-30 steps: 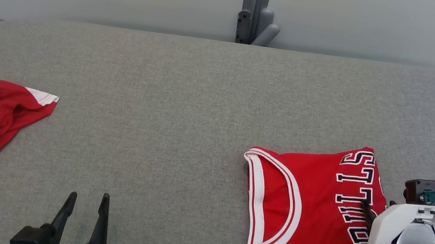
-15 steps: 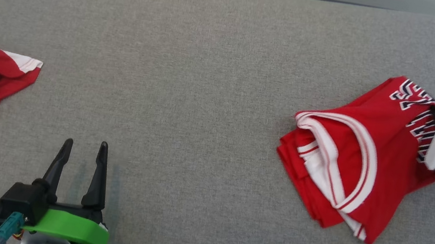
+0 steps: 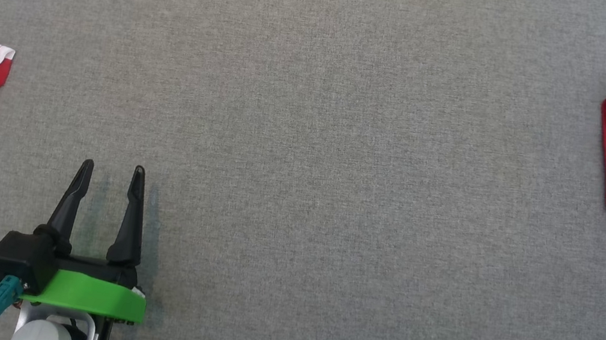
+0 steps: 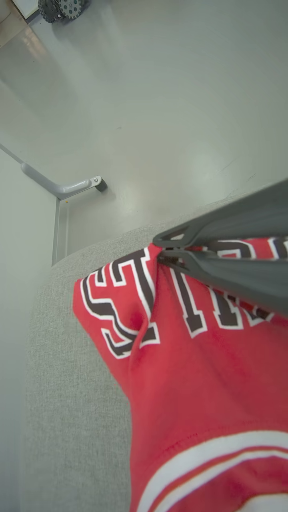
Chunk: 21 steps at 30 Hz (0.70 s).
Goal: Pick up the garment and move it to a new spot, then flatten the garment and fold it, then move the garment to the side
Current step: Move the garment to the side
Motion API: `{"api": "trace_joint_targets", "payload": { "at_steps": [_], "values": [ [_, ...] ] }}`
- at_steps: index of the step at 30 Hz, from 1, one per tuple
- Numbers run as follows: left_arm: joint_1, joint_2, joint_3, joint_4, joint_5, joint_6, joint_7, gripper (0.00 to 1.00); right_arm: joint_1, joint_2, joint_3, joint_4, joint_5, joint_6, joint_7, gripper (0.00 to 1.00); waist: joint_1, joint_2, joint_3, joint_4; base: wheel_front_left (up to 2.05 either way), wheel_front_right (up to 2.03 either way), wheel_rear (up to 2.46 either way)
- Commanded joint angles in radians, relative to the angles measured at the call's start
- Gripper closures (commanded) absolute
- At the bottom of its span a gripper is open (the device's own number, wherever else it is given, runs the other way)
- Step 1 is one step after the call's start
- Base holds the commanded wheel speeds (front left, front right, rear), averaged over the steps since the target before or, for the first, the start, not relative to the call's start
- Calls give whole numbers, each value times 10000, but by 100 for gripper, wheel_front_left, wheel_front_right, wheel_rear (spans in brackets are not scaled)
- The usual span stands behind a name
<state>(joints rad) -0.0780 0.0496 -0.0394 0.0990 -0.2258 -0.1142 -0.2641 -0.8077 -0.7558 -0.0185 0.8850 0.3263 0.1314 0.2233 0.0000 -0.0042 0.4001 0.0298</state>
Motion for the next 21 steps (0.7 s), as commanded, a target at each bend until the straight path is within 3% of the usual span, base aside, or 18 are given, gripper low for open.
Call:
{"api": "trace_joint_targets", "payload": {
  "at_steps": [1, 4, 5, 6, 7, 13, 21],
  "values": [
    [-67, 19, 10, -22, 99, -24, 1, 0, -129, 8, -125, 125, -106, -15, -80, 100, 0, 42, 21, 15, 0, 0, 0],
    [21, 19, -14, 23, 97, -39, 1, 0, -208, 39, -584, 643, -595, -15, -340, 100, 0, 42, -50, 56, 0, 0, 0],
    [48, 19, -27, 38, 86, -38, 1, 0, -215, 16, -711, 793, -893, -15, -511, 79, 0, 42, -89, 70, 0, 0, 0],
    [72, 19, -38, 57, 68, -30, 1, 0, -213, 56, -803, 968, -1175, -15, -609, 6, 0, 42, -144, 82, 0, 0, 0],
    [113, 19, -47, 78, 49, -10, 1, 0, -182, 183, -847, 1128, -1439, -15, -659, 0, 0, 42, -204, 90, 0, 0, 0],
    [412, 20, -55, 75, -136, 146, 1, 0, -63, 945, -1365, 1006, -2276, -14, -2295, 0, 0, 42, -778, 112, 0, 0, 0],
    [958, 21, 143, 202, -413, 306, 1, 0, 1173, 2301, -1448, -259, -2630, -14, -4473, 0, 0, 42, -2084, 41, 0, 0, 0]
  ]
}}
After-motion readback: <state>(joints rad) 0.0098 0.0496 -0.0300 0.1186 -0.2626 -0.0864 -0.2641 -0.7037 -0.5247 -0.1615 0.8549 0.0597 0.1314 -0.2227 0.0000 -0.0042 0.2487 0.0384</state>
